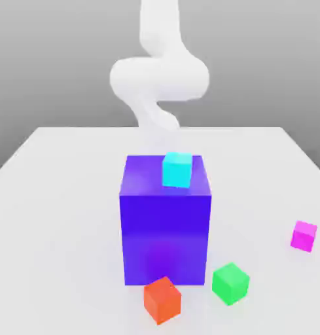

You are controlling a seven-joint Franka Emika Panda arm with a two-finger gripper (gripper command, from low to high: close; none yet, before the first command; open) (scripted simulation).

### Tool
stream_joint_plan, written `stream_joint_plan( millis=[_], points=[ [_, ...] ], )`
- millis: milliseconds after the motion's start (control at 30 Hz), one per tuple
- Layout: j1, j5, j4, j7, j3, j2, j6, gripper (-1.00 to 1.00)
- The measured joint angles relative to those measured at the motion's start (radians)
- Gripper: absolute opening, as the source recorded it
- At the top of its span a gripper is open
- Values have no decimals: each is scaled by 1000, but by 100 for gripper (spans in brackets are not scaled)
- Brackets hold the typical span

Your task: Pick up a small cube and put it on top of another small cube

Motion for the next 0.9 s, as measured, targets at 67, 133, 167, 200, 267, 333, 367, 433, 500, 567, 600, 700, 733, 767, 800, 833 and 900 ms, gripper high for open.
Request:
stream_joint_plan(
  millis=[67, 133, 167, 200, 267, 333, 367, 433, 500, 567, 600, 700, 733, 767, 800, 833, 900],
  points=[
    [48, -14, -20, -87, 6, 55, 28, 0],
    [94, -26, -39, -171, 12, 108, 55, 0],
    [117, -32, -48, -213, 15, 134, 69, 0],
    [137, -36, -57, -255, 19, 159, 82, 0],
    [181, -46, -76, -340, 24, 211, 108, 0],
    [224, -54, -95, -425, 30, 263, 135, 0],
    [246, -59, -104, -468, 33, 289, 148, 0],
    [290, -67, -123, -553, 37, 340, 175, 0],
    [331, -71, -141, -641, 44, 392, 201, 0],
    [370, -74, -160, -731, 54, 443, 228, 0],
    [389, -75, -169, -776, 59, 469, 241, 0],
    [442, -75, -197, -912, 80, 546, 282, 0],
    [458, -75, -206, -958, 88, 571, 295, 0],
    [474, -74, -216, -1004, 97, 597, 309, 0],
    [490, -74, -225, -1050, 106, 622, 322, 0],
    [510, -73, -235, -1096, 117, 648, 335, 0],
    [553, -73, -253, -1187, 135, 699, 362, 0]
  ],
)
